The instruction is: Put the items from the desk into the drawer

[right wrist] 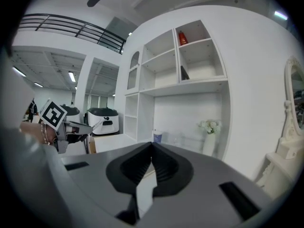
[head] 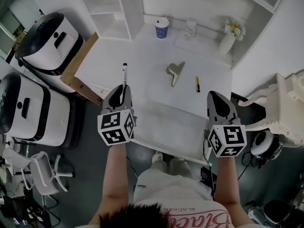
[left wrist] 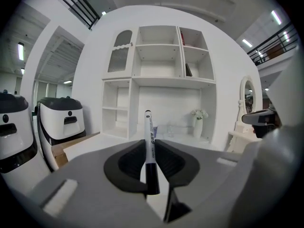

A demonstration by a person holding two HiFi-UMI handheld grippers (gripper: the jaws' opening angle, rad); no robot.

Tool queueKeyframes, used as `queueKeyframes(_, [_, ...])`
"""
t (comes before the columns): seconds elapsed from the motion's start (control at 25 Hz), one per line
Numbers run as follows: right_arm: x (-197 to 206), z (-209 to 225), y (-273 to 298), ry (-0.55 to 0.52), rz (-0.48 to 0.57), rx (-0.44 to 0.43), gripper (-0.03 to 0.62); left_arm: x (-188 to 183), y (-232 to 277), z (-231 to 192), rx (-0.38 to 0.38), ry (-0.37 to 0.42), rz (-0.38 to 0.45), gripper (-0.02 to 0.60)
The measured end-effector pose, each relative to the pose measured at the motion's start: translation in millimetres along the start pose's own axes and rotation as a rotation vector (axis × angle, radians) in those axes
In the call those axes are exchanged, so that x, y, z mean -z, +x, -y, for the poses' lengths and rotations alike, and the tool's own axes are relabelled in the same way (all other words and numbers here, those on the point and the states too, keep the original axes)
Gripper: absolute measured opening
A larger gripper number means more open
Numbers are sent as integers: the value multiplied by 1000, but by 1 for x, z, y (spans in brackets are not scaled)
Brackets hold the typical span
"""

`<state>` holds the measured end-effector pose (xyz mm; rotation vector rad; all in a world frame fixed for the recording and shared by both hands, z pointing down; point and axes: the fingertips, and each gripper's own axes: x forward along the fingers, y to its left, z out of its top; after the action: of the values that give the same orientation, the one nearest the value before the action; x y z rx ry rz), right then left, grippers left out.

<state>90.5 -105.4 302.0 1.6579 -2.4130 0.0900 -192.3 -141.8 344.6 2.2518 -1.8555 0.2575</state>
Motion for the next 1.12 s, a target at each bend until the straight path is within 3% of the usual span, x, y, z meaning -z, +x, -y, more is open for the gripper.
queueKeyframes(0.28, [36, -20, 15, 7, -93, -13, 8, 66, 9, -11, 11, -51, -139, 71])
queueKeyframes(0.52, [59, -47, 34, 38, -151, -55, 8, 131, 19, -23, 0, -139, -288, 71])
queueKeyframes(0.72, [74, -63, 47, 32, -194, -75, 8, 178, 25, -27, 0, -158, -417, 71])
queueKeyframes(1.12, [90, -61, 59, 29, -242, -61, 8, 256, 32, -20, -14, -300, -673, 71])
